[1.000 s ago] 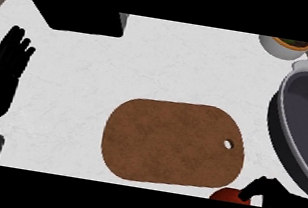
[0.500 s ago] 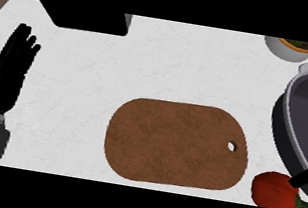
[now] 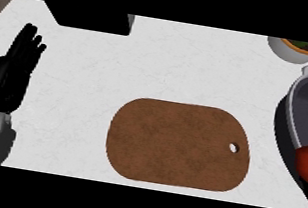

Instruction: Pick the bell pepper from the cutting board and place it in the pot

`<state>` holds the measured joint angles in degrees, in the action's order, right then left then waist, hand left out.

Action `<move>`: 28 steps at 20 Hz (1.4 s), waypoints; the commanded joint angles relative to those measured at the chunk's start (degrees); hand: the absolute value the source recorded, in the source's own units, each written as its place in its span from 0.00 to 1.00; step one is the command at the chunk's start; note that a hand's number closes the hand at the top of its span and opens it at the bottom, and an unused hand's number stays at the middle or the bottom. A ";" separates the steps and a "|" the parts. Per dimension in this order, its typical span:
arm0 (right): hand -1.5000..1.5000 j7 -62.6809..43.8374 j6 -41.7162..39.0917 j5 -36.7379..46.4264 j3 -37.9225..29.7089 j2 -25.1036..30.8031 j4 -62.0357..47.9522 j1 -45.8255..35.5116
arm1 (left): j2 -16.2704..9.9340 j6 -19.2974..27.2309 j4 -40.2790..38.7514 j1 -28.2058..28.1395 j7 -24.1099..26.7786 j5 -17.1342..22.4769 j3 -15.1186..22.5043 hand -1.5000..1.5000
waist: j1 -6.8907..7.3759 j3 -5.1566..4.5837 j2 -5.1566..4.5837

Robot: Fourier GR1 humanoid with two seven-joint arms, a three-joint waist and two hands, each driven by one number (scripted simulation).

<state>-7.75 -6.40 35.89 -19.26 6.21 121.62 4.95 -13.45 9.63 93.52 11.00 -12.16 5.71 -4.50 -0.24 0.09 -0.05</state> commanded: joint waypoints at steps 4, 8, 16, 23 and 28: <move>1.00 8.96 9.31 13.02 -7.44 10.99 -16.21 -3.93 | 0.40 -0.50 0.57 0.04 -0.25 0.40 0.11 0.50 | 1.10 -0.01 -0.28; 1.00 10.77 12.69 14.54 -8.26 15.36 -31.52 -12.93 | 0.69 0.71 -0.15 2.73 -2.28 -1.23 0.76 0.50 | 1.01 -0.02 -0.19; 1.00 17.07 15.50 9.74 -9.42 15.72 -55.96 -20.47 | 0.30 -1.91 -4.04 4.51 0.52 0.26 -1.29 0.50 | 0.76 -0.03 -0.30; 0.00 27.01 3.98 -0.68 -13.11 22.09 -70.45 -26.06 | 0.91 -1.99 -1.67 -0.19 1.69 -0.36 -1.15 0.50 | 0.85 -0.02 -0.17; 0.00 33.29 1.48 -11.02 -17.53 16.86 -69.78 -27.51 | 0.28 -1.72 -1.01 0.38 0.24 -0.05 -2.08 0.50 | 0.27 -0.02 0.08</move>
<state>20.72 -1.19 32.27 -33.16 23.74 52.76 -21.82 -12.64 8.09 92.59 12.05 -12.52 5.44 -5.52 0.52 0.10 -0.15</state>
